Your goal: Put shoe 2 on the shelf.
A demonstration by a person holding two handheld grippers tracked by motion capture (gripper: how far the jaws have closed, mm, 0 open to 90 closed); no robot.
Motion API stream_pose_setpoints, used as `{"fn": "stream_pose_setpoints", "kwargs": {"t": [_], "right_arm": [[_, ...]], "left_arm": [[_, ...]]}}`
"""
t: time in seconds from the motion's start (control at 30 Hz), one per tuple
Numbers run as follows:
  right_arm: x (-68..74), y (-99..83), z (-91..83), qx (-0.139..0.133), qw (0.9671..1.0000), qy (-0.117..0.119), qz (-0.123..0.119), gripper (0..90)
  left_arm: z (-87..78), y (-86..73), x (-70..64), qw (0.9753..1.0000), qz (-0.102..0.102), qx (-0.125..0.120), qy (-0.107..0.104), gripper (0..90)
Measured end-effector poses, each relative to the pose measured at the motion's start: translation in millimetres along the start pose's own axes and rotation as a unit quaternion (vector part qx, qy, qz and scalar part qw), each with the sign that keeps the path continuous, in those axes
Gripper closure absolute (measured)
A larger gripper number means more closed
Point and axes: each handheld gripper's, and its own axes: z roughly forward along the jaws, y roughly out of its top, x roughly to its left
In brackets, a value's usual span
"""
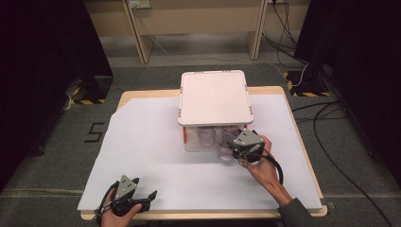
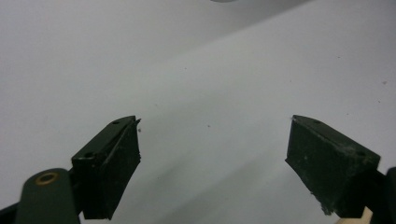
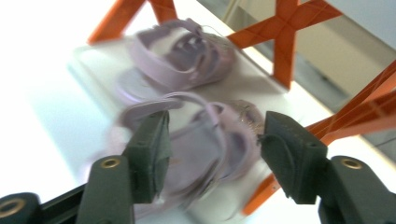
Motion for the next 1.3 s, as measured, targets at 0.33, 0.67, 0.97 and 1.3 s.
{"fn": "stream_pose_setpoints", "kwargs": {"t": [0.33,0.67,0.97,1.3], "right_arm": [[22.7,-15.1,1.7,0.009,0.9985,0.054,-0.001,50.6],[14.0,-21.9,-7.7,0.045,0.9987,0.021,0.009,52.8],[0.1,-34.6,-20.8,0.054,0.9974,-0.003,0.048,38.0],[18.0,-52.4,-9.8,0.064,0.9902,0.063,0.107,29.4]], "left_arm": [[0.2,-0.1,-0.1,1.0,0.0,0.0,0.0,16.5],[-0.3,-0.2,-0.3,1.0,0.0,-0.002,-0.002,16.5],[0.5,0.0,-0.4,1.0,0.002,0.001,-0.002,16.5],[1.2,0.3,-1.2,1.0,0.004,0.003,-0.003,16.5]]}}
